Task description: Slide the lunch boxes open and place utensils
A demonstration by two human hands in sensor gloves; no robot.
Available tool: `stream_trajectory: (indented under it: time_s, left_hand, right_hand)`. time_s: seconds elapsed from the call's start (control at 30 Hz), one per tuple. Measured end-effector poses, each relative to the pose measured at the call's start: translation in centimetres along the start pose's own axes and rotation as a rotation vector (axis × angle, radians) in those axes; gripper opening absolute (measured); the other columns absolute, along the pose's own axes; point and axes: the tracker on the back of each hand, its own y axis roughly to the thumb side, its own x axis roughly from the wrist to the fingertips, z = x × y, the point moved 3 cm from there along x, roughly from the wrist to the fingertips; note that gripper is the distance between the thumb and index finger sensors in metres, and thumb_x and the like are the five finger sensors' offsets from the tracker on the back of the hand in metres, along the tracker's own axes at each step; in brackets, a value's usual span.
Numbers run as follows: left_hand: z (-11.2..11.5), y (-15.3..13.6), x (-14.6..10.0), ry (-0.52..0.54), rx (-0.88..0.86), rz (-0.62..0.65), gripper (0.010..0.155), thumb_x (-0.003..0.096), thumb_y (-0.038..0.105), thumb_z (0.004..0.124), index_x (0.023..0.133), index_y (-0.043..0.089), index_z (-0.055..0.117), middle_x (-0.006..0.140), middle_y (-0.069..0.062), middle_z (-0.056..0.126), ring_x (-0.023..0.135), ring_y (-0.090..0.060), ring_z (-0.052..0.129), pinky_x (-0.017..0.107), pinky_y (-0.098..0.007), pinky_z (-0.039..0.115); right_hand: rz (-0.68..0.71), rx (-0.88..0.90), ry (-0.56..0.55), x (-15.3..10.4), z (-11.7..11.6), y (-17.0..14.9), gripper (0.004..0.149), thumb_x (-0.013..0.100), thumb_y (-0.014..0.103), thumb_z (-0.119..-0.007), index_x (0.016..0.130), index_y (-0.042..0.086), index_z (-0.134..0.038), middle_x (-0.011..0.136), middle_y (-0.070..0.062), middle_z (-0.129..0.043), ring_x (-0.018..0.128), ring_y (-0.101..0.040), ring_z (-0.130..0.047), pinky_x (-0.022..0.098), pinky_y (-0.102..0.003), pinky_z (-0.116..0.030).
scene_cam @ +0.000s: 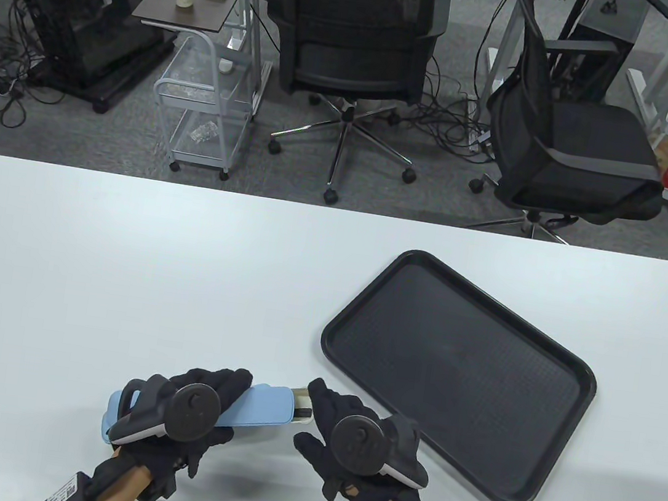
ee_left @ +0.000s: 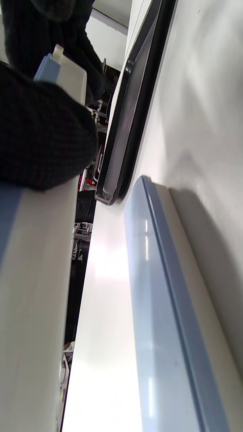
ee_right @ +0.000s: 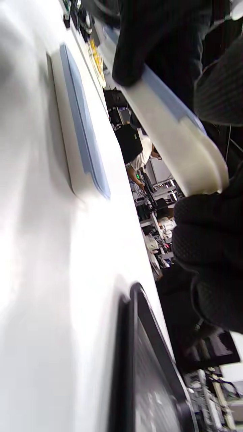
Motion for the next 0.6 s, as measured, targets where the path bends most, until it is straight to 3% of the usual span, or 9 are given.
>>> stream_trajectory:
  time_s: [0.17, 0.27, 0.47, 0.6]
  left_hand:
    - [0.17, 0.73, -0.08, 0.006, -0.012, 0.030, 0.083, 0.0382, 0.044, 0.088, 0.106, 0.027, 0.042, 0.107, -0.002, 0.058, 0.092, -0.032, 0.071, 0.067, -0.061, 0.062]
    - [-0.04, 0.81, -0.14, 0.017, -0.009, 0.025, 0.083, 0.0382, 0.044, 0.088, 0.106, 0.027, 0.043, 0.107, -0.002, 0.058, 0.092, -0.031, 0.071, 0.067, -0.060, 0.062]
    - [-0.02, 0.80, -0.10, 0.019, -0.011, 0.026, 0.083, 0.0382, 0.045, 0.087, 0.106, 0.028, 0.042, 0.107, -0.002, 0.058, 0.092, -0.031, 0.071, 0.068, -0.060, 0.060]
    - [-0.19, 0.63, -0.17, 0.033, 0.014, -0.008, 0.084, 0.0385, 0.045, 0.087, 0.106, 0.029, 0.041, 0.108, -0.002, 0.055, 0.092, -0.031, 0.068, 0.069, -0.059, 0.057]
  right_hand:
    - [0.052, -0.078, -0.013, -0.14, -0.35, 1.26, 0.080, 0.047, 0.053, -0.072, 0.107, 0.011, -0.039, 0.102, -0.020, -0.062, 0.090, -0.039, -0.074, 0.067, -0.056, -0.064]
    - [0.046, 0.016, -0.004, -0.07, -0.29, 0.96, 0.080, 0.047, 0.052, -0.073, 0.107, 0.011, -0.039, 0.102, -0.021, -0.061, 0.091, -0.041, -0.072, 0.067, -0.058, -0.061]
    - [0.057, -0.020, -0.010, -0.10, -0.18, 0.91, 0.078, 0.047, 0.052, -0.073, 0.107, 0.013, -0.040, 0.102, -0.019, -0.062, 0.090, -0.040, -0.073, 0.067, -0.057, -0.062]
    - [0.036, -0.136, -0.070, -0.32, 0.27, 0.95, 0.074, 0.047, 0.053, -0.072, 0.107, 0.019, -0.044, 0.104, -0.015, -0.063, 0.092, -0.039, -0.073, 0.067, -0.057, -0.062]
